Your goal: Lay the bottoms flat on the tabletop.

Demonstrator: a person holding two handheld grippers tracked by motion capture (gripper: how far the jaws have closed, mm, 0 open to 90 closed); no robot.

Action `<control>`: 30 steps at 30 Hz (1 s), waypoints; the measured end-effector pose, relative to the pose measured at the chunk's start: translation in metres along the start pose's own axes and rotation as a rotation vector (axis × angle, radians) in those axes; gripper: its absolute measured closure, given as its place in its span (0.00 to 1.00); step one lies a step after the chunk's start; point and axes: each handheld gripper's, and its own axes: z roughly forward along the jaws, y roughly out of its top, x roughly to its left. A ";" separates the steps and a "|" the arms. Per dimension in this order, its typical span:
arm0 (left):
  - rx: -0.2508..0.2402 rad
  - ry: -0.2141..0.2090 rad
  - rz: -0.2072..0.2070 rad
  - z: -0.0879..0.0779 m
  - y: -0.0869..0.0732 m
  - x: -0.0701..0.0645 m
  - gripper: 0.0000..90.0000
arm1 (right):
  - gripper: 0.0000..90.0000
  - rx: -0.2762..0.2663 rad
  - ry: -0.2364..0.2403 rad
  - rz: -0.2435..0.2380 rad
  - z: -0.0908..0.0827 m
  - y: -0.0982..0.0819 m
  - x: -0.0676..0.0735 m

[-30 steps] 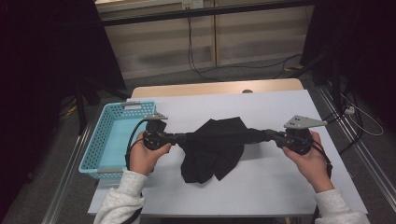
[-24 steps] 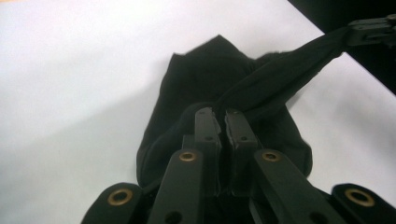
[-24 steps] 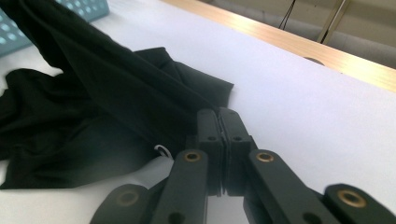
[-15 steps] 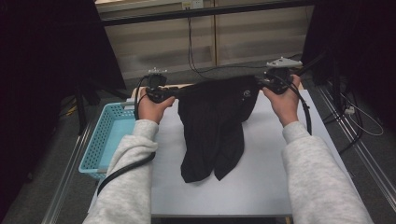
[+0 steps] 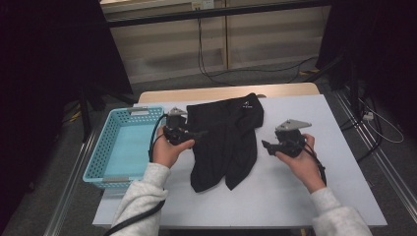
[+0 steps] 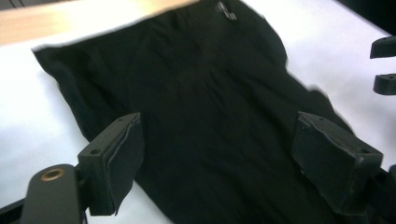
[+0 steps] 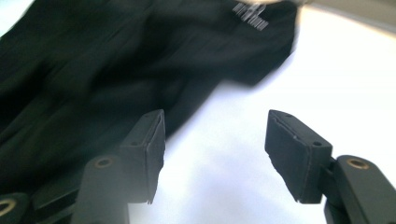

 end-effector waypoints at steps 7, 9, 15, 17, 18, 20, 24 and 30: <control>0.000 -0.015 0.035 -0.006 -0.025 -0.015 0.17 | 0.33 -0.024 0.064 0.025 -0.014 -0.027 0.021; -0.002 -0.017 0.061 -0.007 -0.031 -0.019 0.17 | 0.32 -0.031 0.085 0.041 -0.013 -0.037 0.025; -0.002 -0.041 0.068 -0.012 -0.052 -0.030 0.13 | 0.29 -0.009 0.098 0.029 -0.009 -0.036 0.030; 0.000 -0.039 0.074 -0.013 -0.054 -0.030 0.13 | 0.28 -0.005 0.100 0.025 -0.009 -0.036 0.032; -0.001 -0.036 0.076 -0.014 -0.056 -0.031 0.13 | 0.28 -0.005 0.104 0.023 -0.009 -0.035 0.034; 0.001 -0.037 0.080 -0.016 -0.058 -0.031 0.13 | 0.28 -0.006 0.116 0.014 -0.008 -0.034 0.038; 0.006 -0.033 0.078 -0.018 -0.063 -0.031 0.12 | 0.29 0.004 0.128 -0.008 -0.004 -0.033 0.046; 0.019 -0.031 0.082 -0.018 -0.069 -0.033 0.12 | 0.35 0.027 0.146 -0.021 0.001 -0.034 0.052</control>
